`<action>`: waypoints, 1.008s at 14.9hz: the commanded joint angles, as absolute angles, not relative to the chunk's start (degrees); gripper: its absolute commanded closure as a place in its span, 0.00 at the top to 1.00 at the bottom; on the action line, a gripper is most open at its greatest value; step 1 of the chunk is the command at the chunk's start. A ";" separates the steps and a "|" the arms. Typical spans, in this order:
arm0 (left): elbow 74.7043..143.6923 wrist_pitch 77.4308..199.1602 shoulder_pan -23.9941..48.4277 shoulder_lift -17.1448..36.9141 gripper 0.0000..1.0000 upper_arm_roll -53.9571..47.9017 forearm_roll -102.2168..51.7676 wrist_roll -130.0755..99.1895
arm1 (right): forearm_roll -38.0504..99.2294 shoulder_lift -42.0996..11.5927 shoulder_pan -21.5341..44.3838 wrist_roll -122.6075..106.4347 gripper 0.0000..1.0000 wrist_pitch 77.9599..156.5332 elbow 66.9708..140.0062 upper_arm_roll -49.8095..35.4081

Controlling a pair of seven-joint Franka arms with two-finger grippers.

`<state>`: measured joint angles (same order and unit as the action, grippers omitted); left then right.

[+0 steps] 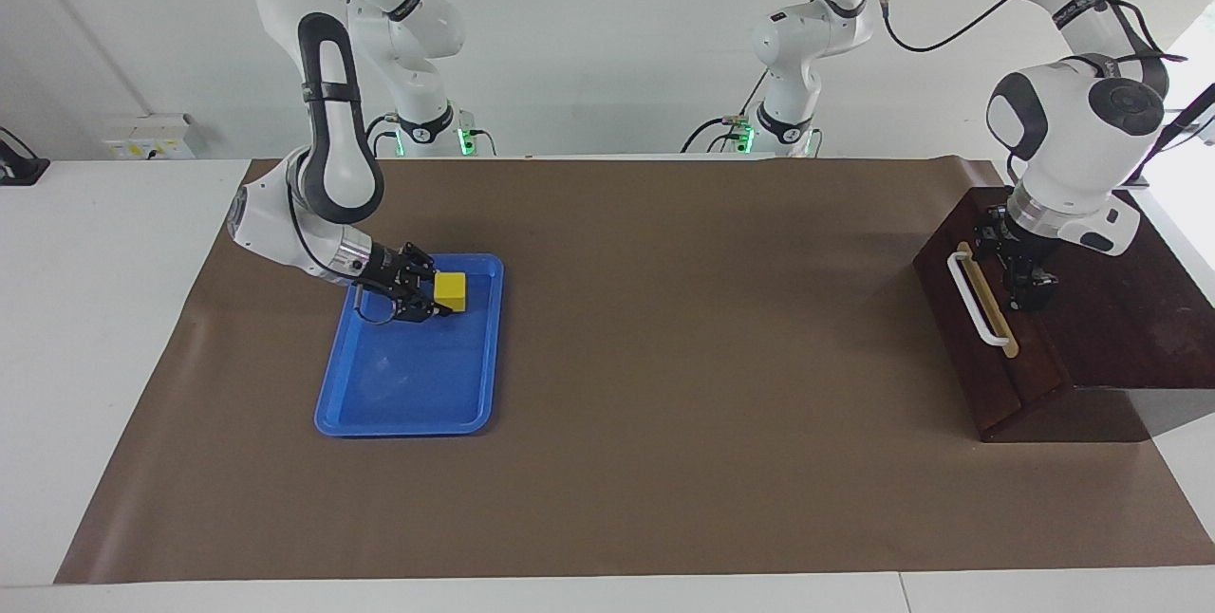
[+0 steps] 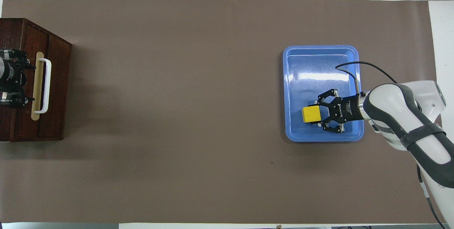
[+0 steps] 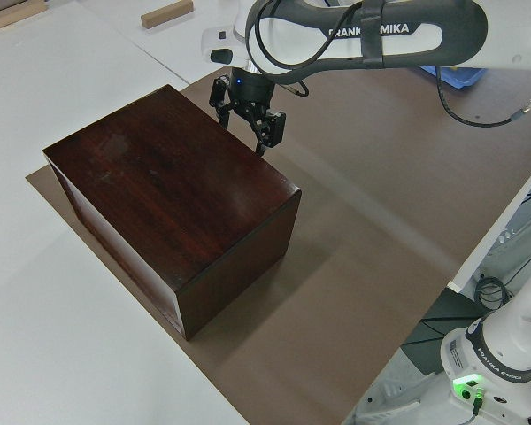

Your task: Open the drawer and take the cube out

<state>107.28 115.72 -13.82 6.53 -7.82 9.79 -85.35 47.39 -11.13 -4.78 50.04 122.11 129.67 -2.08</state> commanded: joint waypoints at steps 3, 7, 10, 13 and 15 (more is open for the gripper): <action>108.98 115.31 -14.15 5.27 1.00 -8.35 10.46 -83.50 | 47.64 -10.28 -5.01 48.08 0.00 123.31 131.57 -2.64; 104.35 108.49 -10.99 4.83 1.00 -8.61 10.37 -71.59 | 49.04 -10.28 -4.83 48.08 0.00 125.15 132.36 -2.64; 97.58 96.90 -10.02 3.78 1.00 -9.67 8.19 -54.38 | 49.13 -10.28 -3.96 48.43 0.92 125.24 132.54 -2.64; 94.22 88.61 -8.96 2.90 1.00 -10.37 5.37 -38.54 | 49.13 -10.37 -3.60 48.78 1.00 125.07 132.10 -2.64; 95.35 87.98 -8.96 1.50 1.00 -10.37 3.26 -27.22 | 49.13 -10.28 -3.60 49.30 1.00 124.37 131.49 -2.64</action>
<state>94.89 89.80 -9.22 2.05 -10.69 5.29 -37.90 48.25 -11.11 -3.59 49.71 123.90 131.17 -2.45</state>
